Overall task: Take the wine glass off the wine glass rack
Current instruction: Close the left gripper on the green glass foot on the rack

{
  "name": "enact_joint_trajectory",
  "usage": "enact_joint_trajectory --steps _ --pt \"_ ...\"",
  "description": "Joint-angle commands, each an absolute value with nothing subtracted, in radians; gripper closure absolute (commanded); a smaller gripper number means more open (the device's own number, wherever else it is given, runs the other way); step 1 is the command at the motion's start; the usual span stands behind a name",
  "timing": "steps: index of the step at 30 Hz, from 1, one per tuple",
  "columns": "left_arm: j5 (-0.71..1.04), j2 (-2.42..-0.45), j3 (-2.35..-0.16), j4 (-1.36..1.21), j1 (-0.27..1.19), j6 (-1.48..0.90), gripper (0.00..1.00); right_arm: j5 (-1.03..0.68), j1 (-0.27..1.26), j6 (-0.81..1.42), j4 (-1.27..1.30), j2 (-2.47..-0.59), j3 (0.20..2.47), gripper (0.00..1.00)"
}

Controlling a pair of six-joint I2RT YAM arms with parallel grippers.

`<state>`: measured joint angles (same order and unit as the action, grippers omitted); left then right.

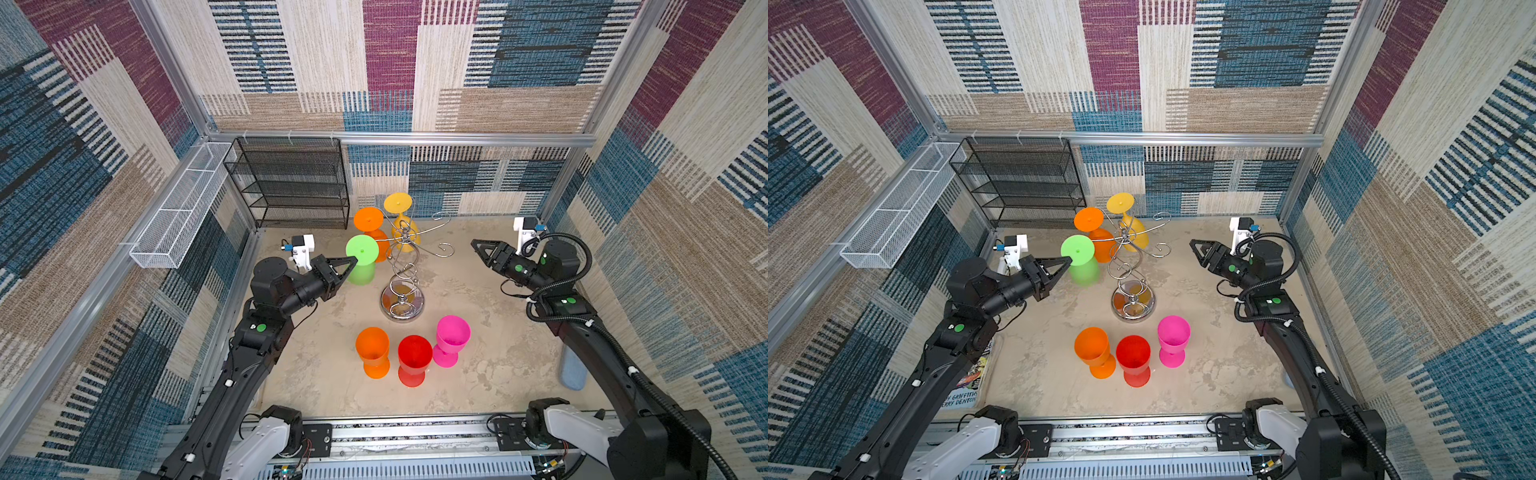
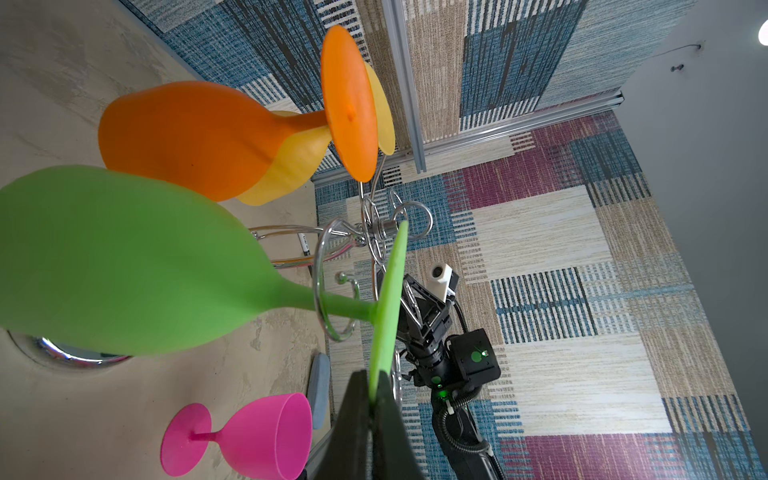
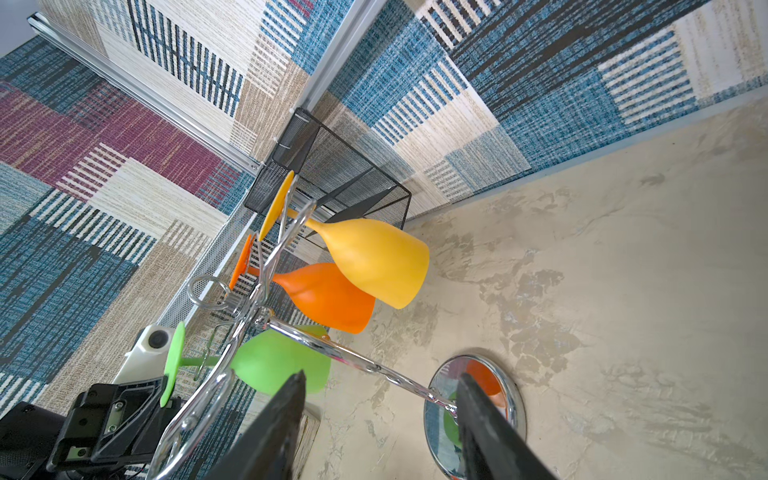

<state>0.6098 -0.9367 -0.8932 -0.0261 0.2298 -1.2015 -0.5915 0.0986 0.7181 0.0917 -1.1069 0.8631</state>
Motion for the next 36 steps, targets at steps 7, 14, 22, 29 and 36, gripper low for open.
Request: enact_joint_trajectory --steps 7,14,22,29,36 --pt "0.635 -0.941 -0.918 -0.063 0.208 -1.224 1.00 -0.601 0.094 0.719 0.131 -1.102 0.858 0.40" --pt "0.658 -1.011 -0.944 -0.138 0.205 -1.258 1.00 -0.604 0.089 0.721 0.134 -1.096 0.848 0.40" --pt "0.663 -1.056 -0.976 -0.158 0.206 -1.248 1.00 -0.599 0.081 0.718 0.128 -1.083 0.839 0.40" --pt "0.693 -1.073 -0.974 -0.204 0.213 -1.281 1.00 -0.607 0.078 0.725 0.141 -1.093 0.836 0.40" --pt "0.685 -1.049 -0.967 -0.173 0.250 -1.272 1.00 -0.615 0.078 0.735 0.154 -1.102 0.833 0.40"
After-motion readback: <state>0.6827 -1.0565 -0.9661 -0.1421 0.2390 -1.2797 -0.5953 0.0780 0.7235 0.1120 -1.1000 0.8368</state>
